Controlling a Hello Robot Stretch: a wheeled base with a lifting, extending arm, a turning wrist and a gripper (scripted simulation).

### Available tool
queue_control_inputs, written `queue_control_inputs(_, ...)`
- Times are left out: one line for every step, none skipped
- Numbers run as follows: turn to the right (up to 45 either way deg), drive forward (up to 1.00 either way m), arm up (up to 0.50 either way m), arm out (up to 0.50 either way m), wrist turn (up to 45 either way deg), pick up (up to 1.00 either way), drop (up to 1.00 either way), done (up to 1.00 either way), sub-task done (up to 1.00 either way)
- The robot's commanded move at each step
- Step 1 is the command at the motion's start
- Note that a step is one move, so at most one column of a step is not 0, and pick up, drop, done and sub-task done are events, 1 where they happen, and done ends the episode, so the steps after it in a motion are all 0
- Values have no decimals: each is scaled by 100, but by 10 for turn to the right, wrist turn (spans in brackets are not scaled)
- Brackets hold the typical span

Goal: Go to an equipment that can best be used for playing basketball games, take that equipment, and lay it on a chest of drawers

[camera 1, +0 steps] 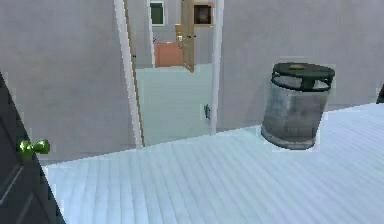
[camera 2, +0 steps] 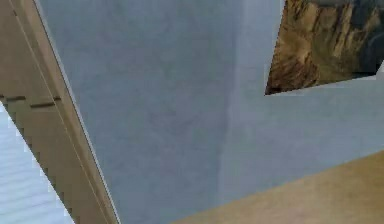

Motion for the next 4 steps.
queue_control_inputs(0, 100, 0, 0, 0, 0, 0, 0, 0)
queue_control_inputs(-30, 0, 0, 0, 0, 0, 0, 0, 0)
queue_control_inputs(0, 100, 0, 0, 0, 0, 0, 0, 0)
queue_control_inputs(-300, 0, 0, 0, 0, 0, 0, 0, 0)
